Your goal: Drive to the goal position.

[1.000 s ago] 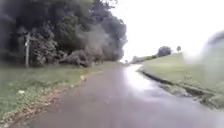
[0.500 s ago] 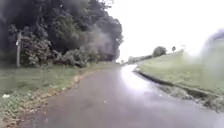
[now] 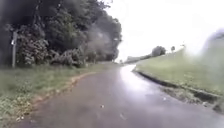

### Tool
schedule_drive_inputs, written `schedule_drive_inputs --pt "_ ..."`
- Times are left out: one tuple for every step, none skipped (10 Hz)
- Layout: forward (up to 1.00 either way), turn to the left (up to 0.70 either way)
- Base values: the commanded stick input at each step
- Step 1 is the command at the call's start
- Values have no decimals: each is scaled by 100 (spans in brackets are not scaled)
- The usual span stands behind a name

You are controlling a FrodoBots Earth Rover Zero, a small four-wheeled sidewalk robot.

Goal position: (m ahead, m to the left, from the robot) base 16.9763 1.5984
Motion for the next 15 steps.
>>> schedule_drive_inputs --pt "45 0" --pt "45 0" --pt "45 0" --pt "45 0" --pt "45 0" --pt "45 0" --pt "45 0" --pt "45 0" --pt "45 0" --pt "45 0" --pt "45 0" --pt "45 0" --pt "45 0" --pt "45 0" --pt "45 0"
